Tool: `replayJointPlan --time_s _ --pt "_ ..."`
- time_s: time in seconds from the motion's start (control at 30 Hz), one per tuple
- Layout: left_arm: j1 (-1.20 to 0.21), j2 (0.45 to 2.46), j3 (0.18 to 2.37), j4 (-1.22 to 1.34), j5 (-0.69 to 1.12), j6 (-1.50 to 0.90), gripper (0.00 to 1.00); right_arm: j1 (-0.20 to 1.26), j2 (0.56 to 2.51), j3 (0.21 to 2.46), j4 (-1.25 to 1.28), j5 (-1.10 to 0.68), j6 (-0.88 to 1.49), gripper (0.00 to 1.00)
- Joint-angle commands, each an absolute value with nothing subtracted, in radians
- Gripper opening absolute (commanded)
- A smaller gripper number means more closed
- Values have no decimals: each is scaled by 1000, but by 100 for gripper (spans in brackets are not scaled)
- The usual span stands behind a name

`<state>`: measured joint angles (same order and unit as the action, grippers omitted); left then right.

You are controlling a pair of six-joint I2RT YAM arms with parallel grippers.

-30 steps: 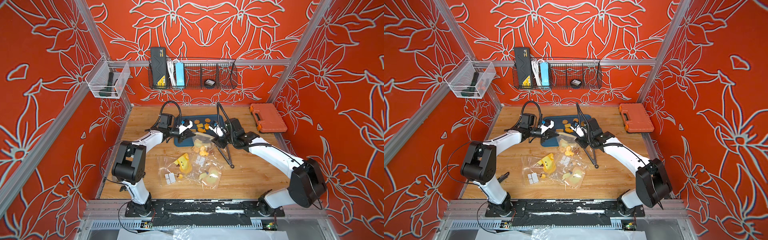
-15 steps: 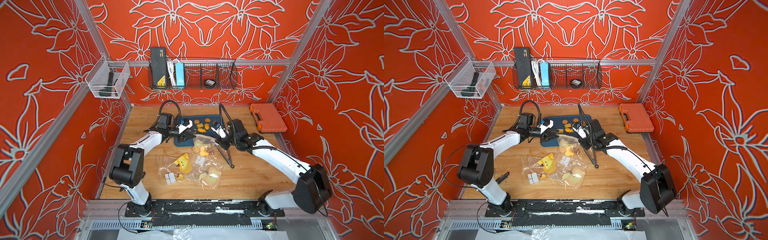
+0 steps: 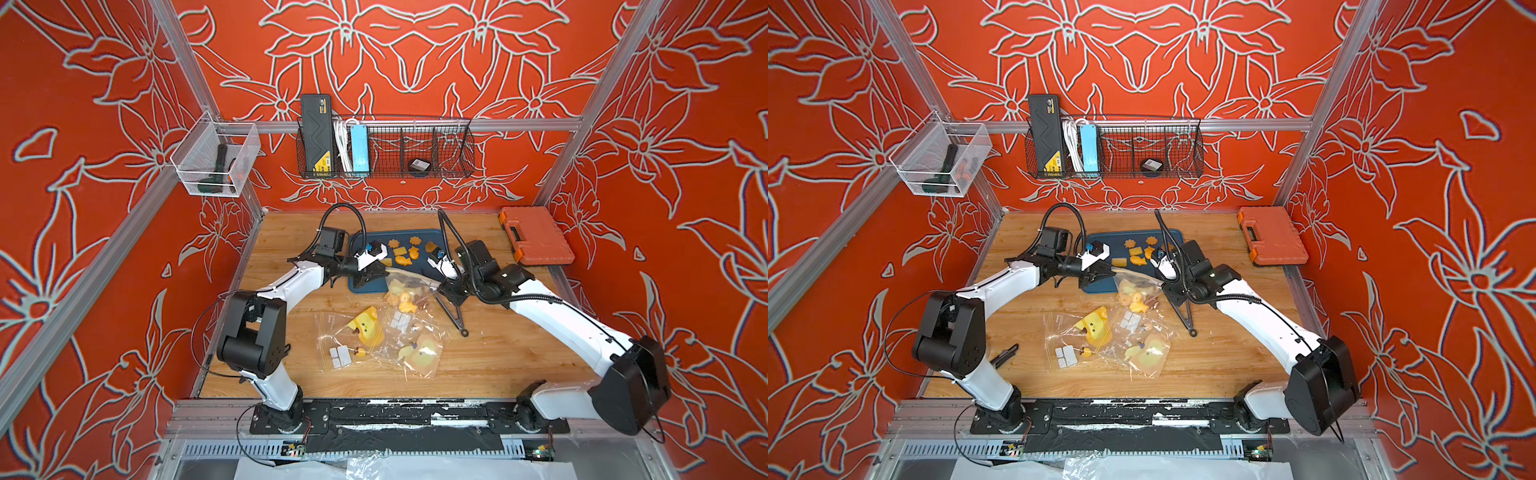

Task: Put the cookies into a resealable bag to prevent moisture
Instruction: Close the ziploc bag at the center of the board.

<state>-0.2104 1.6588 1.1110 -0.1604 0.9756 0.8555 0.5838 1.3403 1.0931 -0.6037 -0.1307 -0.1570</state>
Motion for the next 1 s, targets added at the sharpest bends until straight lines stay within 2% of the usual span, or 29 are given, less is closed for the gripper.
replayJointPlan --time_s 0.0,0.07,0.17,0.23,0.27,0.33,0.37,0.57,0.97 --pt "-209 1611 1124 -187 974 894 10 592 1298 1114 -668 -122 -127 40" --pt "-207 1611 1128 -192 978 897 6 595 1285 1114 -657 -148 -126 40" --pt "-204 1606 1125 -184 991 894 6 596 1281 1120 -641 -190 -127 40" --pt "-205 1605 1126 -183 1004 894 23 597 1285 1121 -622 -231 -136 41" --pt "-204 1605 1126 -180 1012 892 28 598 1288 1125 -611 -248 -139 43" --pt "-204 1604 1127 -178 1028 891 30 601 1306 1144 -596 -274 -150 45" --pt "-204 1602 1127 -176 1034 890 29 604 1315 1149 -580 -286 -158 45" --pt "-204 1605 1130 -176 1058 893 0 624 1393 1185 -454 -381 -175 45" --pt "-195 1606 1138 -187 1086 901 0 658 1577 1265 -266 -527 -323 47"
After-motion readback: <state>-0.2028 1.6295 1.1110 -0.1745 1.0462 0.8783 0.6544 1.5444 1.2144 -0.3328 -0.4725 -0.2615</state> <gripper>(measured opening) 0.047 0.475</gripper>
